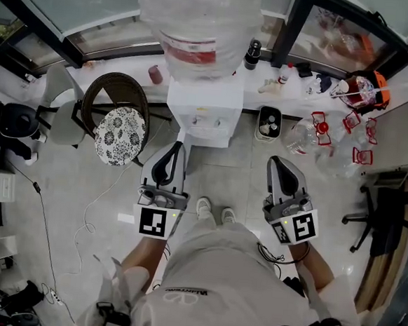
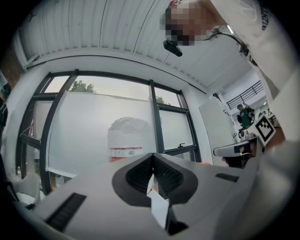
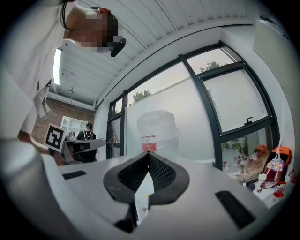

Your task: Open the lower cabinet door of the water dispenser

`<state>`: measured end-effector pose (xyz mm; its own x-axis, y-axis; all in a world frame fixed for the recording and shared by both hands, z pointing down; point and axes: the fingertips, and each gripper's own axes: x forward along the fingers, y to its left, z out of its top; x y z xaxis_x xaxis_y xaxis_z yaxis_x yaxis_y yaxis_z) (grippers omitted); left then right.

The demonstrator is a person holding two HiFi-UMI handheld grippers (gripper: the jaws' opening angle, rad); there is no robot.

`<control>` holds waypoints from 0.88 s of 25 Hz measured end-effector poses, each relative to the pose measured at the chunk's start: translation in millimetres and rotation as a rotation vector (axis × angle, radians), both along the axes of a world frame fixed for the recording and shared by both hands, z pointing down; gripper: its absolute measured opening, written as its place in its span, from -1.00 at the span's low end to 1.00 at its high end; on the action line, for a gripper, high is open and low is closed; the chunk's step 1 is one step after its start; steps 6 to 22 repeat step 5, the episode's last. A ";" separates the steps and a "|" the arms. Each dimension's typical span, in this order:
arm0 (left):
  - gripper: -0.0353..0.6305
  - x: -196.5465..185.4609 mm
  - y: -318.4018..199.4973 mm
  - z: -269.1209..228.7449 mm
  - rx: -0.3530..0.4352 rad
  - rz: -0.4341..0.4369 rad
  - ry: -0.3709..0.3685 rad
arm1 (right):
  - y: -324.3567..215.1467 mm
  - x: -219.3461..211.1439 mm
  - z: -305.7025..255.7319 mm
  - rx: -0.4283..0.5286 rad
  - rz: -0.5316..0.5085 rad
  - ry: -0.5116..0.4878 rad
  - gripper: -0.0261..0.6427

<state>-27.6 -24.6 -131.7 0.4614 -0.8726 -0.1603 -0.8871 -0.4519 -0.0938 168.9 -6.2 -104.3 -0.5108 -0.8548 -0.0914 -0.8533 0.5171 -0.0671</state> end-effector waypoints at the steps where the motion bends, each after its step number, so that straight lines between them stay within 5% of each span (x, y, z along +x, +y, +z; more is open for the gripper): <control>1: -0.89 0.1 1.9 0.0 -0.001 -0.001 0.000 | 2.0 0.3 -0.6 0.001 -0.001 0.001 -0.88; 22: -0.89 3.5 10.4 -2.2 0.004 -0.004 0.002 | 10.4 5.2 -1.4 0.000 0.001 0.002 -0.88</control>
